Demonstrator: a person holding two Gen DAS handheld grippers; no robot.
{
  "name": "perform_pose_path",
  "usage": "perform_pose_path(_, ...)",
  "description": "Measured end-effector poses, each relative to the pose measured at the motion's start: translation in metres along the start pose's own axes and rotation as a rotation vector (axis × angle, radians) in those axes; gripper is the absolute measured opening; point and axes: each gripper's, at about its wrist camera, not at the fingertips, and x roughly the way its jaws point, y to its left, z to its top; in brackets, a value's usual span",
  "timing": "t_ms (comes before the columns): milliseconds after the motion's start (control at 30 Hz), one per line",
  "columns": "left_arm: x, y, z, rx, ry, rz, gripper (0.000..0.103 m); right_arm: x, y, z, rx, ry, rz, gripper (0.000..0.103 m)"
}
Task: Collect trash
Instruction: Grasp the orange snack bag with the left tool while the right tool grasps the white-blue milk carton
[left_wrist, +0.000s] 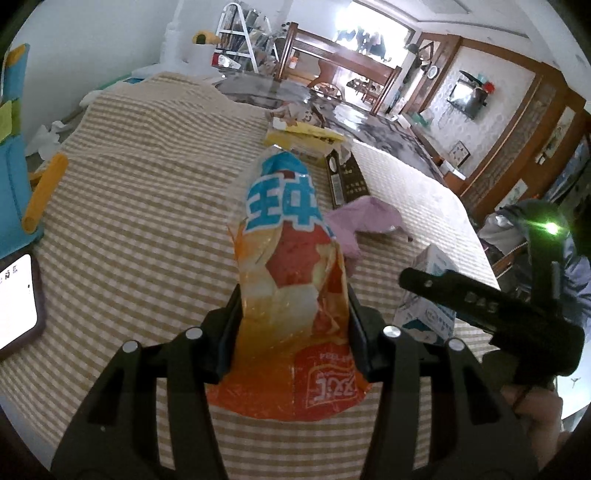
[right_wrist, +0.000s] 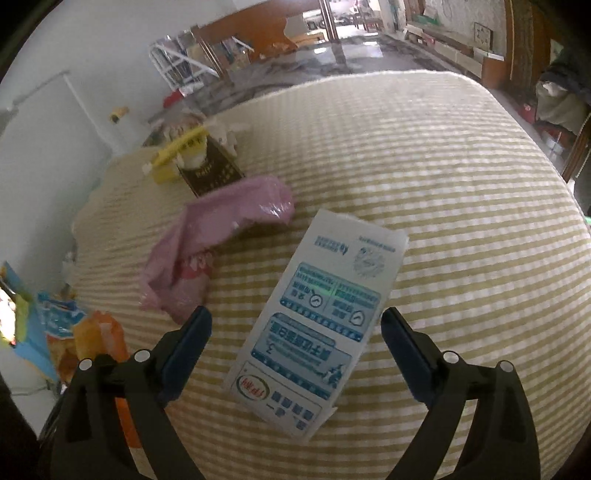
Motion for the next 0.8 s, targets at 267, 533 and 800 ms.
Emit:
perform_pose_path(267, 0.005, -0.007, -0.004, 0.021, 0.024, -0.019, 0.049, -0.016, -0.003, -0.014, -0.168, 0.012, -0.012, 0.062)
perform_pose_path(533, 0.011, -0.020, -0.010, 0.051, 0.049, -0.026, 0.049, -0.031, -0.030, -0.028, -0.179, 0.008, -0.025, 0.063)
perform_pose_path(800, 0.013, -0.029, -0.010, 0.077, 0.053, -0.023, 0.049, -0.042, -0.036, -0.026, -0.129, -0.057, 0.027, 0.076)
